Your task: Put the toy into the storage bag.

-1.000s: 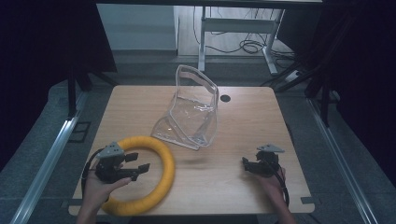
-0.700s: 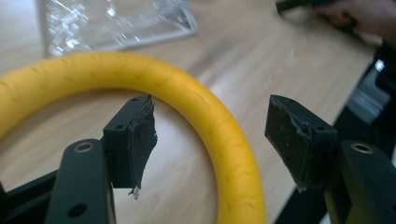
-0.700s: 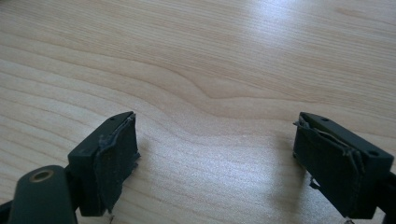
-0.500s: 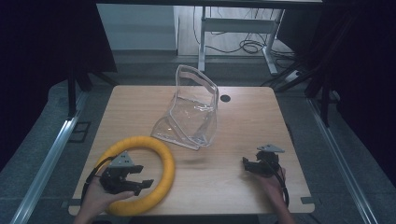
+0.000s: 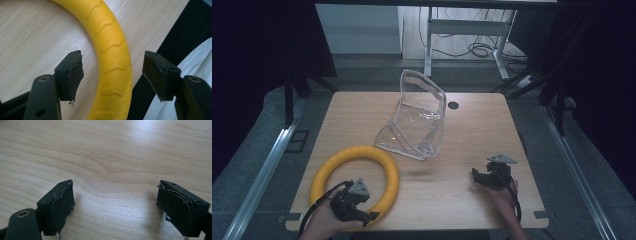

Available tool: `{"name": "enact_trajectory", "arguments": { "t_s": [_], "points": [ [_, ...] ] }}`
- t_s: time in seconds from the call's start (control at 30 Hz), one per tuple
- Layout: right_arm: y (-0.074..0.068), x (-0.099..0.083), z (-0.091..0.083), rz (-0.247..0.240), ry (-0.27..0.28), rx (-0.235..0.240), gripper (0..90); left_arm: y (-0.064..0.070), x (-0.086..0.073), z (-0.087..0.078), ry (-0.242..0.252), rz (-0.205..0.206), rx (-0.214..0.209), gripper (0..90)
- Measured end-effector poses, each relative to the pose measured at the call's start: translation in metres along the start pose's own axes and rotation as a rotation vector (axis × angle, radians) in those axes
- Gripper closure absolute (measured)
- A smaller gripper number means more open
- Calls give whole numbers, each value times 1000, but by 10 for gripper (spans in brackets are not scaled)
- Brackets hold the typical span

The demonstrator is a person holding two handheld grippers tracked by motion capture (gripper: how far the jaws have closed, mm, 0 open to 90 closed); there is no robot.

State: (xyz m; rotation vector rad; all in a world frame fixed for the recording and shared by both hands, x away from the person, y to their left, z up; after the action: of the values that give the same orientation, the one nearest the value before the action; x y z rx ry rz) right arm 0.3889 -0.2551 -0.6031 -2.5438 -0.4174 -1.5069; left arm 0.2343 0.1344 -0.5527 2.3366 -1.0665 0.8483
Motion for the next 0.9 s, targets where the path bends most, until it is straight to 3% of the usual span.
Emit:
{"name": "enact_trajectory", "arguments": {
  "t_s": [0.33,0.53,0.6,0.67,0.9],
  "points": [
    [0,0,0,0,0,0,140,6,-14,18,-108,26,27,336],
    [0,0,0,0,0,0,140,5,-20,31,-170,31,62,367],
    [0,0,0,0,0,0,140,4,-21,34,-189,41,93,380],
    [0,0,0,0,0,0,140,4,-20,36,-188,36,105,396],
    [0,0,0,2,1,-3,142,6,-19,35,-191,15,82,500]
  ]
}}
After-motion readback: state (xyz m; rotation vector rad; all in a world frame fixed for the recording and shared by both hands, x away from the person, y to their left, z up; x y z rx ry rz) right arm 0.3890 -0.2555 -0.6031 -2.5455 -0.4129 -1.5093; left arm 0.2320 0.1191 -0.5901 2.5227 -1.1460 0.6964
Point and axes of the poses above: each handheld gripper's, and its own axes: z roughly forward along the jaws, x roughly out of its top, y roughly to its right, the point moved 9 cm from there along z, roughly forward along the jaws, and after that the axes turned 15 degrees about y, right-handed, at the moved point
